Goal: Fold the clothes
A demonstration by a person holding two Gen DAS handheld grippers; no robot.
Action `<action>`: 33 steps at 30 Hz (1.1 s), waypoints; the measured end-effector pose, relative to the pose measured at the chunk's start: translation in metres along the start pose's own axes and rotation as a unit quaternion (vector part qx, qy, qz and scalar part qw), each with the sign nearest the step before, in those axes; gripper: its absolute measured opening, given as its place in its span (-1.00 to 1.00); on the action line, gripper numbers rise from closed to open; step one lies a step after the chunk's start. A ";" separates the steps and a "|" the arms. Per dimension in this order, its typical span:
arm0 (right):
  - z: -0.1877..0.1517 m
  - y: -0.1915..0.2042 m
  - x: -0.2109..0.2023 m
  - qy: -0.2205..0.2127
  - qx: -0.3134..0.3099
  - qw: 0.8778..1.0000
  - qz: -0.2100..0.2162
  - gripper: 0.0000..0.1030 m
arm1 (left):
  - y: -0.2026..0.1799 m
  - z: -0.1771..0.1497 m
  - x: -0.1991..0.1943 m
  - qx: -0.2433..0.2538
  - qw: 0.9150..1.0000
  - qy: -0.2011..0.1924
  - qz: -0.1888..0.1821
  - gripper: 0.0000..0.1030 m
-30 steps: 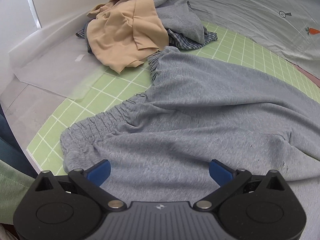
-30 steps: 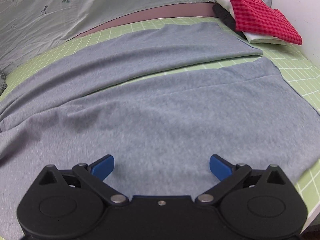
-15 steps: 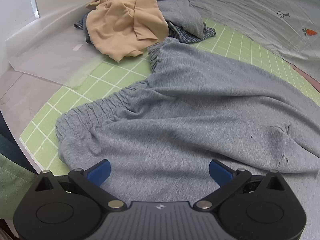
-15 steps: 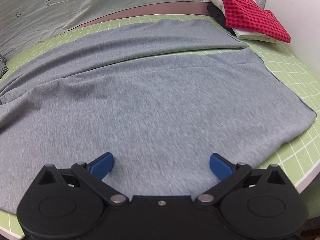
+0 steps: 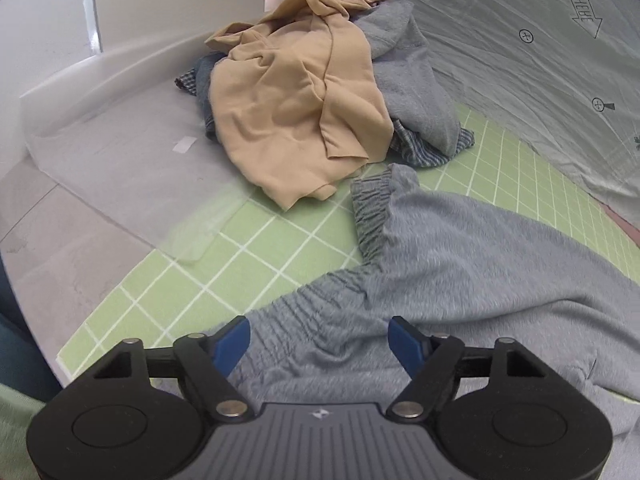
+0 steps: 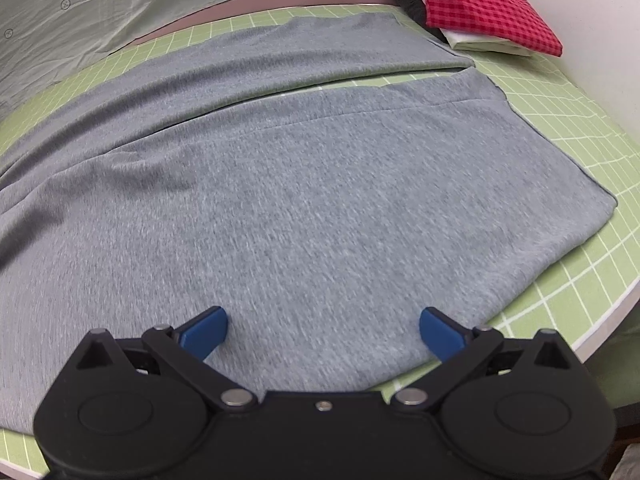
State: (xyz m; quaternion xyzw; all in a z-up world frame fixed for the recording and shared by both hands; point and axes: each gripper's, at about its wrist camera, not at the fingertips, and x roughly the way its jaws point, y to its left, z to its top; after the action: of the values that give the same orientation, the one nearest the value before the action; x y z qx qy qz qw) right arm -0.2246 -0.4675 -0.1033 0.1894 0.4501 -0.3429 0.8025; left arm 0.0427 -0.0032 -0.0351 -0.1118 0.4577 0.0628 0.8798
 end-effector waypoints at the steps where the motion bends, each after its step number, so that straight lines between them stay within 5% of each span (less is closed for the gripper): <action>1: 0.000 0.001 0.000 0.000 0.007 1.000 -0.005 1.00 | 0.002 0.007 0.005 -0.001 1.000 0.002 -0.012 0.43; 10: -0.001 0.013 -0.001 0.000 0.079 0.996 -0.051 1.00 | -0.022 0.071 0.068 0.041 0.995 0.022 -0.089 0.37; 11: -0.001 0.014 -0.002 0.001 0.085 0.995 -0.055 1.00 | -0.025 0.076 0.076 0.048 0.994 0.027 -0.094 0.27; 14: -0.001 0.016 -0.002 0.004 0.103 0.992 -0.067 1.00 | -0.032 0.086 0.096 0.056 0.990 0.051 -0.118 -0.74; 20: -0.001 0.020 -0.003 0.011 0.129 0.988 -0.085 1.00 | -0.054 0.115 0.084 0.127 0.987 -0.035 -0.089 -0.80; 23: -0.002 0.021 -0.004 0.011 0.136 0.987 -0.088 1.00 | -0.059 0.124 0.091 0.122 0.991 -0.046 -0.038 -0.46; 26: -0.003 0.021 -0.004 0.010 0.142 0.986 -0.090 1.00 | -0.055 0.119 0.089 0.137 0.990 -0.033 -0.026 -0.14; 28: -0.003 0.021 -0.004 0.010 0.143 0.985 -0.092 1.00 | -0.043 0.108 0.074 0.126 0.991 -0.047 -0.023 0.31; 30: -0.003 0.023 -0.004 0.010 0.141 0.985 -0.095 1.00 | -0.028 0.096 0.058 0.109 0.992 -0.059 -0.013 0.55; 33: -0.002 0.024 -0.004 0.006 0.132 0.986 -0.099 1.00 | 0.000 0.073 0.043 0.067 0.997 -0.039 0.015 0.57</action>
State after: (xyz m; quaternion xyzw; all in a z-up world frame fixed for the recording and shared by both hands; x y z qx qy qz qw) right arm -0.2101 -0.4482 -0.1013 0.2501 0.4227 -0.4758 0.7297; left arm 0.1253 0.0160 -0.0300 -0.0428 0.4275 0.0495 0.9017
